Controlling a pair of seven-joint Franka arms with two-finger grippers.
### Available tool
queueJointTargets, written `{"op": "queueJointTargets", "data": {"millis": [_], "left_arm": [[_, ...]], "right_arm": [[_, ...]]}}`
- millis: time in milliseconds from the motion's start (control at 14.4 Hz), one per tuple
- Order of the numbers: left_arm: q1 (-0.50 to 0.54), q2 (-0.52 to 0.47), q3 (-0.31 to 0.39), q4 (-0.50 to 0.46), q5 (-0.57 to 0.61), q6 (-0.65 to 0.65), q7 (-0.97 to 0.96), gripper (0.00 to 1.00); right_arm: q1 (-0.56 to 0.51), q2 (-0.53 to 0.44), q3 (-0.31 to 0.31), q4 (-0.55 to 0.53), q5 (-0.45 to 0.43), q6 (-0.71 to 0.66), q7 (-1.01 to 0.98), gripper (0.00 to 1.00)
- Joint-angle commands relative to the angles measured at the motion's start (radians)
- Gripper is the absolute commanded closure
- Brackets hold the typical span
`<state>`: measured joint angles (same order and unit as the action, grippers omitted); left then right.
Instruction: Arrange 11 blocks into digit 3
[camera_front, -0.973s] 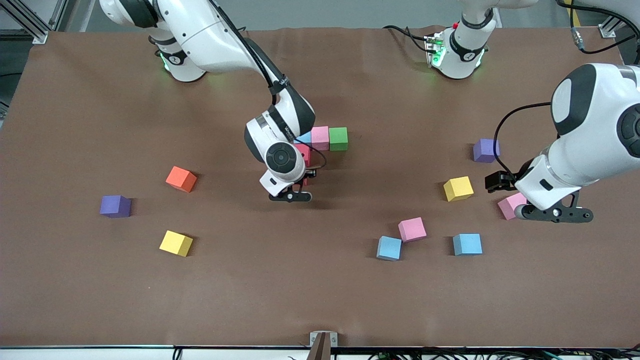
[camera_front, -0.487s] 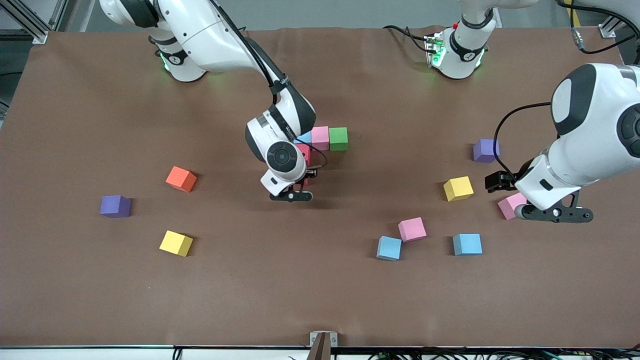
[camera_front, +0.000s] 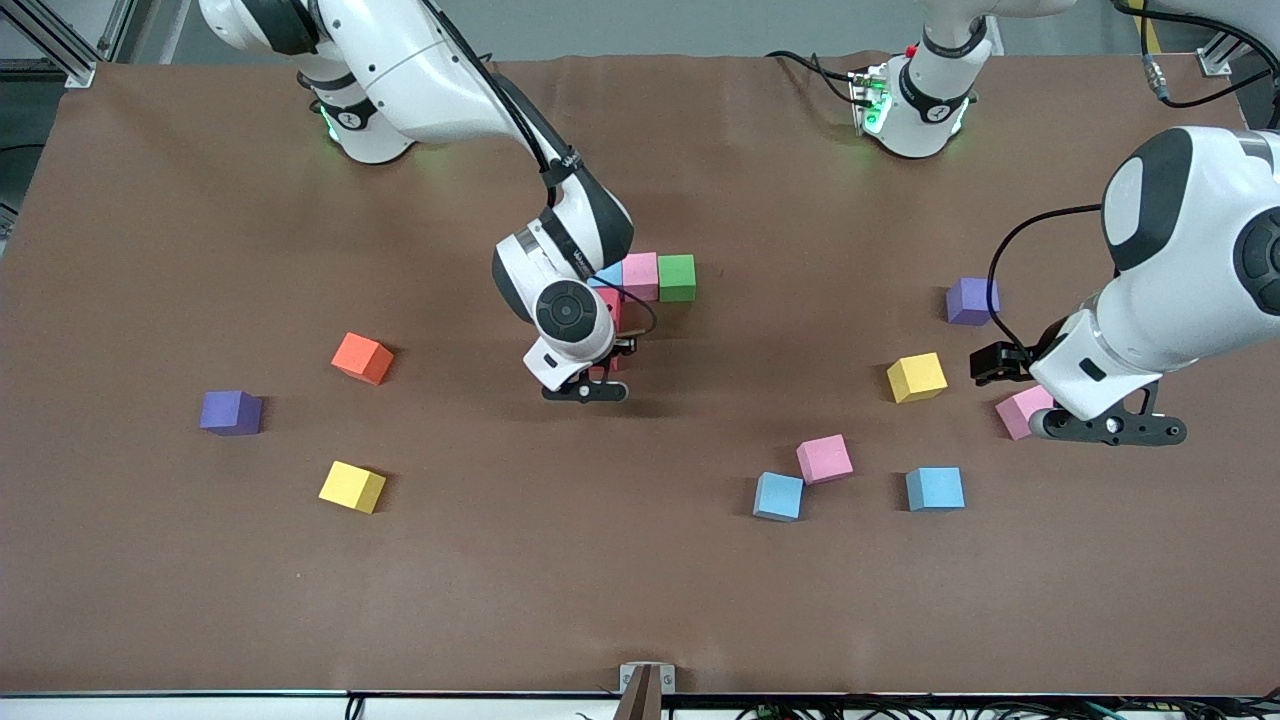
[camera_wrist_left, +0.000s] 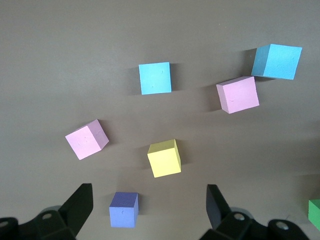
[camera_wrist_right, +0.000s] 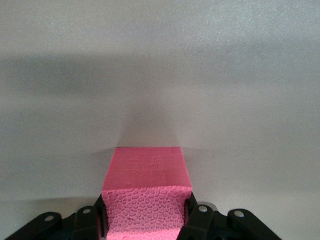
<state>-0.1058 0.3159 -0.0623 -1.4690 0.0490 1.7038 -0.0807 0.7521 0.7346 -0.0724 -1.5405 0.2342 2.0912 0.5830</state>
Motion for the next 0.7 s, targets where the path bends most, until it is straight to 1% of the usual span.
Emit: {"op": "queueJointTargets", "data": {"millis": [0, 626], "left_arm": [[0.001, -0.02, 0.001, -0.013, 0.003, 0.003, 0.016, 0.0], [0.001, -0.02, 0.001, -0.011, 0.002, 0.003, 0.016, 0.0]], "right_arm": [[0.016, 0.009, -0.006, -0.02, 0.022, 0.039, -0.014, 0.61], [0.023, 0.006, -0.006, -0.021, 0.02, 0.03, -0.014, 0.61]]}}
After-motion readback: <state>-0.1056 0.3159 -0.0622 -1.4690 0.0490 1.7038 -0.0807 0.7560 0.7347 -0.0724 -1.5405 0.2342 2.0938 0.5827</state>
